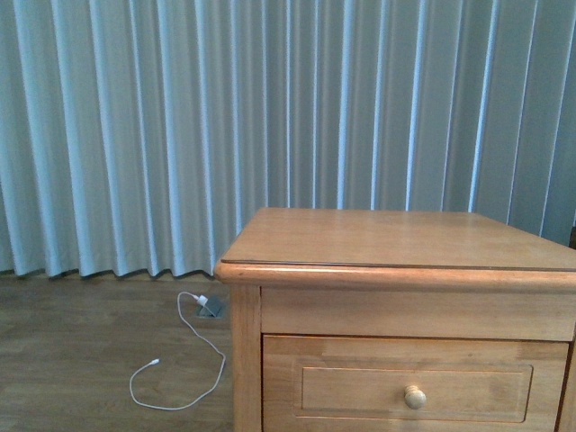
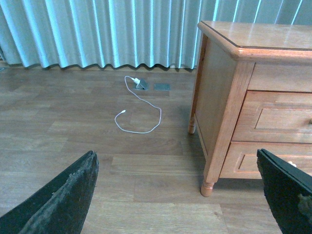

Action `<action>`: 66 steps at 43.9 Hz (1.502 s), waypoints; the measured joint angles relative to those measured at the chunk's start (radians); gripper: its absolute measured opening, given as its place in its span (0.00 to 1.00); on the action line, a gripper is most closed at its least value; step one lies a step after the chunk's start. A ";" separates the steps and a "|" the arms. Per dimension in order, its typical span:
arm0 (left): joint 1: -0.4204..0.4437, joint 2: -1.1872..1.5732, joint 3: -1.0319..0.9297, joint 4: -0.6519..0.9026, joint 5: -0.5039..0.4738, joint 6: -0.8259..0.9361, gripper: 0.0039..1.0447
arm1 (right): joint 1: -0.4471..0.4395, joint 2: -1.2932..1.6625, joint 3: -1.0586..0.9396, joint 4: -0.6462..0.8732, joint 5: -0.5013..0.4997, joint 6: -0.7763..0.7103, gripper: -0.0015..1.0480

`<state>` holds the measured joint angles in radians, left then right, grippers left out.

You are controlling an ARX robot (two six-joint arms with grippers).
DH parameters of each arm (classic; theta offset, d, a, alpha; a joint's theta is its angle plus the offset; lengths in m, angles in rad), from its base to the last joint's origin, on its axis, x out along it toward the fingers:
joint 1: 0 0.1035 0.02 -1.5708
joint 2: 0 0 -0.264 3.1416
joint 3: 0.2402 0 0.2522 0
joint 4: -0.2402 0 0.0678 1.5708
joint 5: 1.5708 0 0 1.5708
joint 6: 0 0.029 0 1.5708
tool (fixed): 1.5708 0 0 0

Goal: Put charger into drawer

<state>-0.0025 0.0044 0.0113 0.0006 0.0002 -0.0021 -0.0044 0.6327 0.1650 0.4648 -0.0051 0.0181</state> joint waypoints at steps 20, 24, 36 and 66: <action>0.000 0.000 0.000 0.000 0.000 0.000 0.94 | 0.002 -0.188 -0.100 -0.086 0.005 -0.017 0.02; 0.000 0.000 0.000 0.000 0.000 0.000 0.94 | 0.002 -0.218 -0.111 -0.107 0.005 -0.017 0.02; 0.000 0.000 0.000 0.000 0.000 0.000 0.94 | 0.002 -0.317 -0.161 -0.150 0.005 -0.017 0.02; 0.000 0.000 0.000 0.000 -0.001 0.000 0.94 | 0.002 -0.627 -0.159 -0.463 0.004 -0.017 0.02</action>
<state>-0.0025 0.0044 0.0113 0.0006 -0.0006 -0.0021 -0.0029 0.0055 0.0055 0.0013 -0.0010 0.0010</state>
